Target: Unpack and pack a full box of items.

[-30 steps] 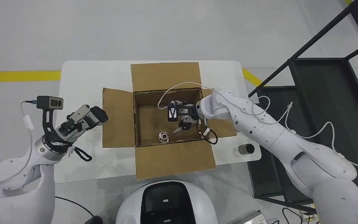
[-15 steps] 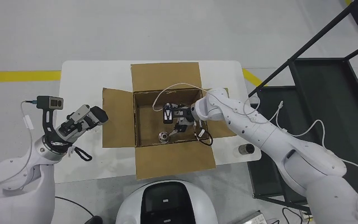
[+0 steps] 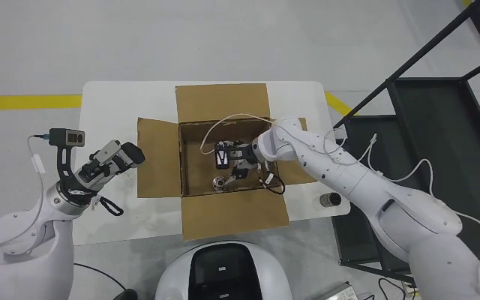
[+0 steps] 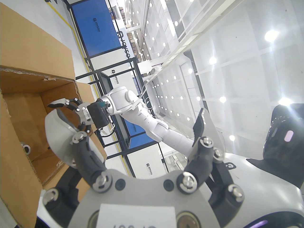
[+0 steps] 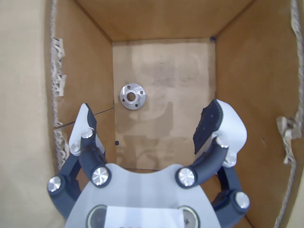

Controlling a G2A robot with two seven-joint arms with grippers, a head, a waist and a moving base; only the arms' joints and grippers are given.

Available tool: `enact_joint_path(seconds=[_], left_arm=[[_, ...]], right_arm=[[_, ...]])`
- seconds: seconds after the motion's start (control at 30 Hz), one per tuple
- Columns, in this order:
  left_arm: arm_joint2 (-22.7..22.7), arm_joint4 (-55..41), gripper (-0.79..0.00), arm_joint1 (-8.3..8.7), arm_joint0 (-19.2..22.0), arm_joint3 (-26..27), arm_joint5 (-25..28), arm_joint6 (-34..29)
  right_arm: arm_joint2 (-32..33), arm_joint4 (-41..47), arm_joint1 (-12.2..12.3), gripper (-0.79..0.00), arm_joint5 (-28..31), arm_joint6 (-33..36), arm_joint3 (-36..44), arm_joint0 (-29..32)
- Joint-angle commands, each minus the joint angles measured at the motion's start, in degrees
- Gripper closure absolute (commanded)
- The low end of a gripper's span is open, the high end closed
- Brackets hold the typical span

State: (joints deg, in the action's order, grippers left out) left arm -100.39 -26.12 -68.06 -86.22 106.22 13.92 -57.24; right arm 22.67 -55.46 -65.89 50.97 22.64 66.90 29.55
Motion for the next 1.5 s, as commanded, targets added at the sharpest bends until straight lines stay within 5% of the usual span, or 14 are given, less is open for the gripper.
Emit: enact_joint_path(seconds=[0.0,0.47,0.7,0.83,1.0,1.47], left_arm=[[0.0,0.0,-0.785,0.0,0.0,0.0,0.0,0.0],[0.0,0.0,-0.785,0.0,0.0,0.0,0.0,0.0],[0.0,0.0,-0.785,0.0,0.0,0.0,0.0,0.0],[0.0,0.0,-0.785,0.0,0.0,0.0,0.0,0.0],[0.0,0.0,-0.785,0.0,0.0,0.0,0.0,0.0],[0.0,0.0,-0.785,0.0,0.0,0.0,0.0,0.0]], right_arm=[[-0.89,0.27,-1.16,-0.785,0.4,0.16,-0.85,-0.48],[-5.97,-5.61,-8.63,-0.785,2.24,-4.85,-13.84,-1.83],[-9.12,-13.36,-10.51,-0.785,0.69,-11.54,-17.8,3.07],[-9.07,-19.19,-10.16,-0.785,-5.68,-20.27,-18.29,5.44],[-3.85,-21.83,-5.85,-0.785,-7.72,-37.72,-15.4,6.87],[-3.71,-22.32,-5.55,-0.785,-7.37,-38.26,-15.08,7.01]])
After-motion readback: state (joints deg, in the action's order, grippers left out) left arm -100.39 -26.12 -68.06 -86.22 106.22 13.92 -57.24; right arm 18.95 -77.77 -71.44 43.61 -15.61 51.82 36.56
